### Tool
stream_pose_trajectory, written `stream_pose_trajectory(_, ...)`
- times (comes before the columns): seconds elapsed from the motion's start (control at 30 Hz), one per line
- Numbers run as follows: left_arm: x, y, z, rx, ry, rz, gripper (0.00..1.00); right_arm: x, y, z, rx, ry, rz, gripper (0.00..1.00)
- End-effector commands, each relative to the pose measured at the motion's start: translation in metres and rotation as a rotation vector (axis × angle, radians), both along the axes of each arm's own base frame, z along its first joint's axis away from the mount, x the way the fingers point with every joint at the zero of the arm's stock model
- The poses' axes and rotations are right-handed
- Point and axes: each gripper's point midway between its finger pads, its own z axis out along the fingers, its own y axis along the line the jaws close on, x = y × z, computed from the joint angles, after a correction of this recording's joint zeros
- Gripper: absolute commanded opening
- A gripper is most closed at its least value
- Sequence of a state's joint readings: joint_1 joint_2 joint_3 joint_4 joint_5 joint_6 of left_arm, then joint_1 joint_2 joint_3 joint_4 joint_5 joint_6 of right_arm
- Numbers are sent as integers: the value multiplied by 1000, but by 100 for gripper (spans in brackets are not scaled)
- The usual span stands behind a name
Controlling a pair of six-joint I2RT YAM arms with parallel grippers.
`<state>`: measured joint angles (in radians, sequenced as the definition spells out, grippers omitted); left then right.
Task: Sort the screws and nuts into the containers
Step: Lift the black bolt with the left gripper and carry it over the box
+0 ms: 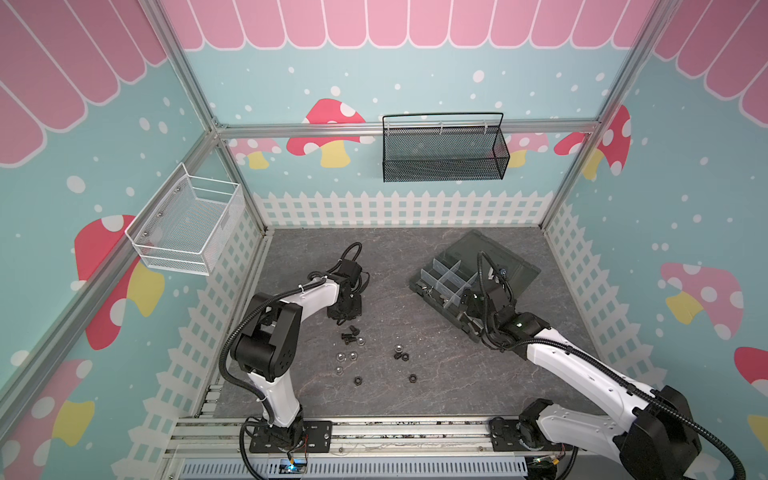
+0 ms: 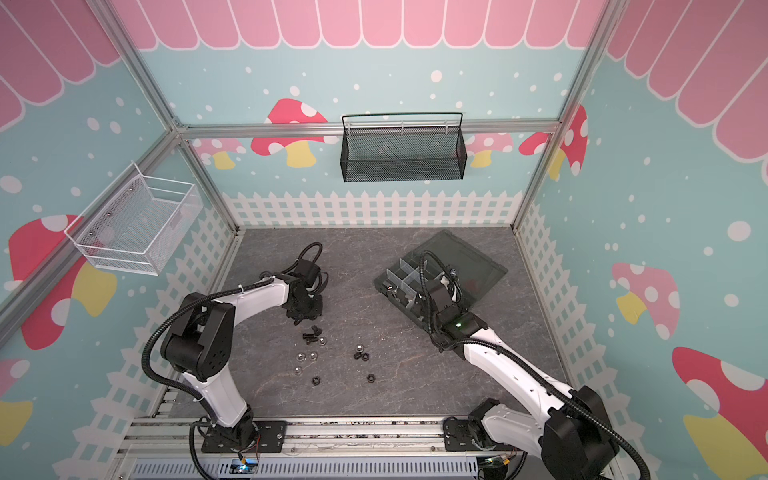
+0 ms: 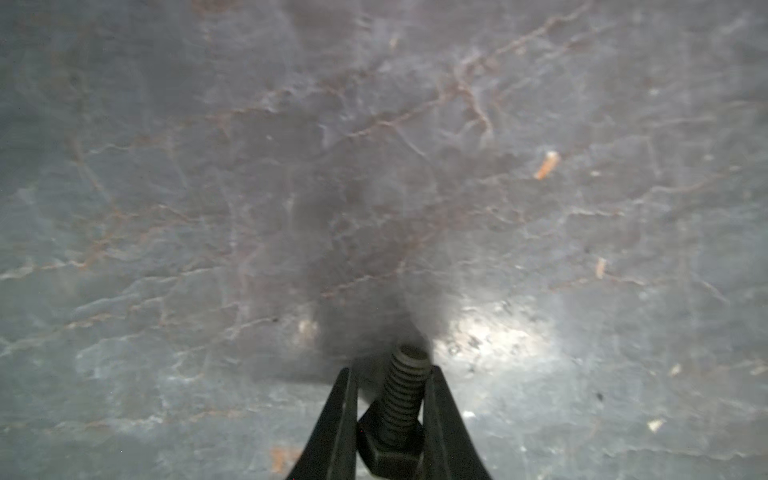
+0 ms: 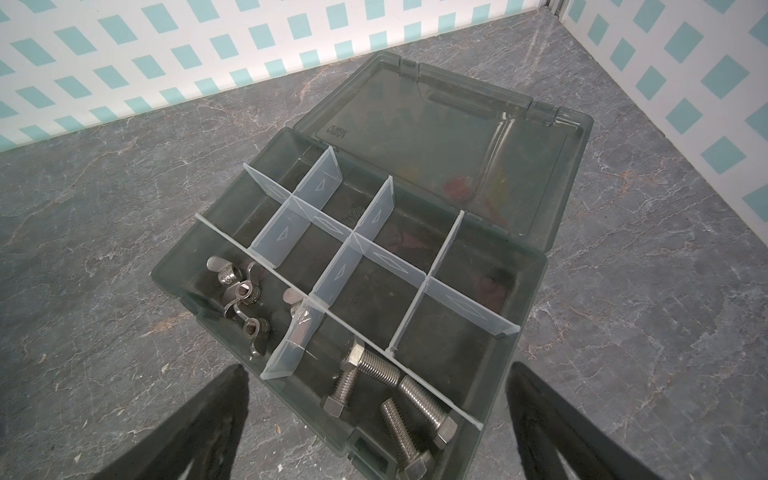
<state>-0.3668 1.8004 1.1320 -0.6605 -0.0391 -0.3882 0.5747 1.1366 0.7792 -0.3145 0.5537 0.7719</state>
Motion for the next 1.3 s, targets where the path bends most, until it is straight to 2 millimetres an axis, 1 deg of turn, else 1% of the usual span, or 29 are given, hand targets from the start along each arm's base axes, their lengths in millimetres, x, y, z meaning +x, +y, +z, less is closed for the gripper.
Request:
stream_pose_trajectory(0.0, 6, -35, 32, -70, -87, -33, 12, 2, -4, 7, 21, -16, -34, 98)
stream_pose_trajectory(0.17, 18, -92, 63, -159, -191, -108, 11, 2, -3, 7, 22, -17, -31, 98)
stream_pose_trajectory(0.33, 39, -145, 87, -293, -269, -149, 11, 0, -5, 9, 26, -25, -35, 98)
stream_pose_trajectory(0.47, 58, -187, 104, -401, -313, -181, 11, -4, -7, 10, 36, -32, -37, 98)
stream_pose_trajectory(0.57, 73, -212, 111, -435, -339, -200, 10, -6, -9, 13, 42, -42, -39, 98)
stream_pose_trajectory(0.6, 77, -220, 110, -440, -341, -208, 10, -7, -10, 16, 43, -48, -40, 98)
stream_pose_trajectory(0.7, 93, -237, 112, -461, -355, -205, 9, -9, -13, 20, 49, -62, -46, 98)
stream_pose_trajectory(0.8, 108, -248, 110, -468, -369, -199, 9, -11, -14, 23, 56, -74, -49, 98)
stream_pose_trajectory(0.9, 119, -254, 109, -471, -385, -194, 10, -12, -15, 24, 61, -79, -50, 98)
stream_pose_trajectory(1.07, 132, -265, 105, -484, -388, -199, 11, -12, -14, 23, 60, -73, -45, 98)
stream_pose_trajectory(1.27, 143, -278, 95, -491, -370, -213, 15, -10, -11, 23, 66, -69, -38, 98)
